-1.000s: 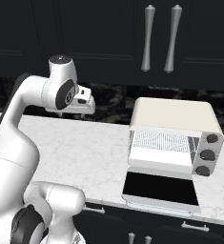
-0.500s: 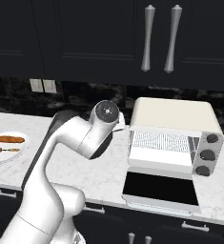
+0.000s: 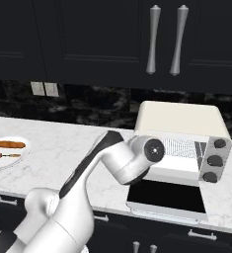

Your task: Pick up the kebab skewer and baguette bread, and place them inside the toaster oven. Close the toaster oven door and start by setting the timer.

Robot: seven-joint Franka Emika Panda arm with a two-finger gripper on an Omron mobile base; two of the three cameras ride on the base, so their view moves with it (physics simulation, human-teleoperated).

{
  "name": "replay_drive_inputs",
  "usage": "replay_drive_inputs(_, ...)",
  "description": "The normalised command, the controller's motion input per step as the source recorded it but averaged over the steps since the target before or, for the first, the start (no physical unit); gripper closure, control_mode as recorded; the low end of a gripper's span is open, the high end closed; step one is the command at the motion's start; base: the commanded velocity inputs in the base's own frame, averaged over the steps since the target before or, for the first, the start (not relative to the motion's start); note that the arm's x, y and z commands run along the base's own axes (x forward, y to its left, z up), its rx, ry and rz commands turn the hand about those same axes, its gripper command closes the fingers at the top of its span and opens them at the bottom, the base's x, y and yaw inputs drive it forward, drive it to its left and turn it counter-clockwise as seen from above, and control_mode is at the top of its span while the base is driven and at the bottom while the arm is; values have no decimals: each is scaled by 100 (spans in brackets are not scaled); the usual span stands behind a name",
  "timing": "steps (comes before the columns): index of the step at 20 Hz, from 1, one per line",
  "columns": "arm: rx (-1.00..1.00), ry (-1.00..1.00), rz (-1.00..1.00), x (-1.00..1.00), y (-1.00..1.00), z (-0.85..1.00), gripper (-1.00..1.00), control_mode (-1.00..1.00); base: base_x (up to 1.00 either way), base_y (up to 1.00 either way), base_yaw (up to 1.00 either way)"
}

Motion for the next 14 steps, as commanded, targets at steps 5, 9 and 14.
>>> replay_drive_inputs(5, 16, -6, 0, 21, -57, -12, -100, -100, 0, 0, 0)
replay_drive_inputs(9, 15, -8, 0, 17, -34, -25, -100, -100, 0, 0, 0)
replay_drive_inputs(14, 4, -13, -1, 25, -33, -47, -100, -100, 0, 0, 0)
